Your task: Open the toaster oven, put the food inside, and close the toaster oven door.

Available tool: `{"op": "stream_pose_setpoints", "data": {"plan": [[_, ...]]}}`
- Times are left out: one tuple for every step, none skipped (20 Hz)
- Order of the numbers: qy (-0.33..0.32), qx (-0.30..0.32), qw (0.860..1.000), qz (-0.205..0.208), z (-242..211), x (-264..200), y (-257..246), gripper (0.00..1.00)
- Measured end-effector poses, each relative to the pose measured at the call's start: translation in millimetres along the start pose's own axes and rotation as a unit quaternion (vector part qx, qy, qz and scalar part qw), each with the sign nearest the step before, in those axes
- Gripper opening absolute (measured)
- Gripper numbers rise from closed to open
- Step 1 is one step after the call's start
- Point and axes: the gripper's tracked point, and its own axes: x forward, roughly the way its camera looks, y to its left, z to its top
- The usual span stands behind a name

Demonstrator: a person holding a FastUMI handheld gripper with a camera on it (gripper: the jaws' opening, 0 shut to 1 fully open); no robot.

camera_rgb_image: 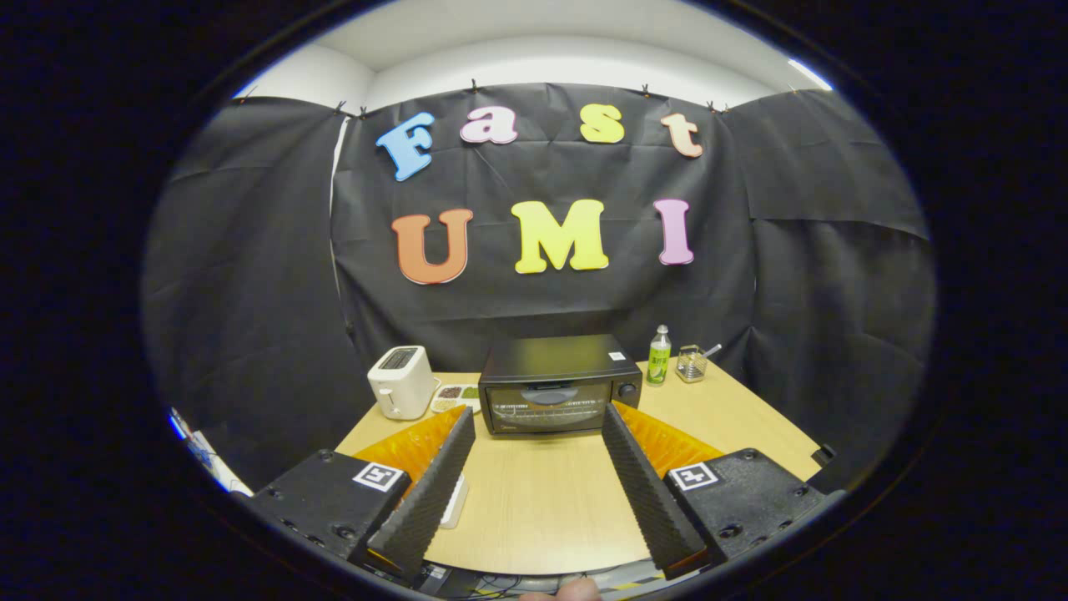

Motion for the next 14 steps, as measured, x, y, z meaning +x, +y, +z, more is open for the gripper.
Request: {"op": "stream_pose_setpoints", "data": {"plan": [[-0.001,0.001,1.000,-0.001,-1.3,-0.4,-1.1,1.00],[0.000,0.003,1.000,0.001,-3.1,0.3,-0.1,1.00],[0.000,0.005,1.000,0.004,-4.2,1.8,1.9,1.00],[0.002,0.006,1.000,0.006,-4.8,4.1,3.0,1.00],[0.003,0.009,1.000,0.009,-5.1,6.0,5.9,1.00],[0.005,0.014,1.000,0.013,-6.2,9.2,9.4,1.00],[0.007,0.020,1.000,0.015,-8.3,12.3,11.1,1.00],[0.010,0.026,0.999,0.016,-10.6,14.9,12.7,1.00],[0.016,0.032,0.999,0.019,-14.3,17.6,15.1,1.00],[0.023,0.035,0.999,0.022,-16.7,19.1,17.1,1.00],[0.027,0.036,0.999,0.024,-17.4,21.9,16.9,1.00],[0.025,0.032,0.999,0.023,-14.9,23.4,15.5,1.00],[0.017,0.027,0.999,0.021,-8.8,23.7,13.0,1.00],[0.006,0.022,1.000,0.020,-2.1,23.1,12.4,1.00]]}}
